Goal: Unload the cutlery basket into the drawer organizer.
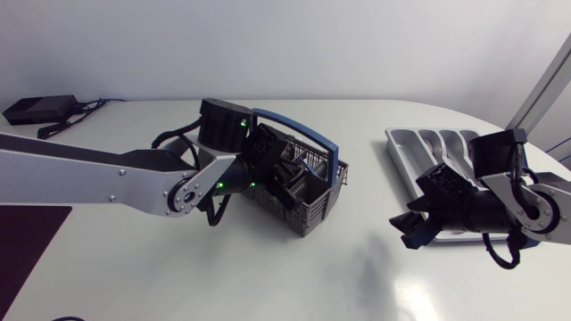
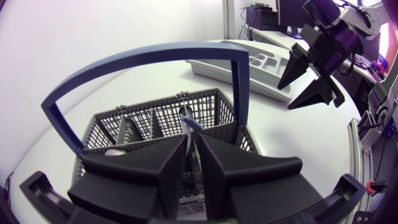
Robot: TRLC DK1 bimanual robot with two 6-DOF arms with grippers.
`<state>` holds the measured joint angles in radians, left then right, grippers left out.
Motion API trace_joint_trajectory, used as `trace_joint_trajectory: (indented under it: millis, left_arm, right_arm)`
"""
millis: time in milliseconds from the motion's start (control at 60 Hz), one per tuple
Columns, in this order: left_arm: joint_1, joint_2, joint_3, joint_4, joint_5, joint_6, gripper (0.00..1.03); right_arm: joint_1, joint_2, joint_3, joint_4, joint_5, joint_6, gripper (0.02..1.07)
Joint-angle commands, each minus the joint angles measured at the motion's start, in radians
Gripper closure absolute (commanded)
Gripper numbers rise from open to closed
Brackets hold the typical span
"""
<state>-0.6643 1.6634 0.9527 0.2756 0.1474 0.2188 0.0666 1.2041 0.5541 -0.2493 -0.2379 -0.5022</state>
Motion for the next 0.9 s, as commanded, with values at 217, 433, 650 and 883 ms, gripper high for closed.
trace_joint_trajectory:
  millis: [217, 433, 650, 883]
  left_arm:
    - [0.002, 0.073, 0.057, 0.011, -0.006, 0.025, 0.84]
    - [0.012, 0.111, 0.087, 0.01, -0.006, 0.04, 0.84]
    - [0.02, 0.134, 0.106, 0.01, -0.005, 0.044, 0.85]
    - [0.017, 0.16, 0.138, 0.011, -0.003, 0.042, 0.89]
  right_arm:
    - [0.009, 0.015, -0.023, 0.013, 0.008, -0.012, 0.34]
    - [0.009, 0.025, -0.022, 0.016, 0.008, -0.012, 0.34]
    - [0.009, 0.035, -0.026, 0.027, 0.008, -0.013, 0.34]
    - [0.01, 0.043, -0.028, 0.033, 0.014, -0.012, 0.34]
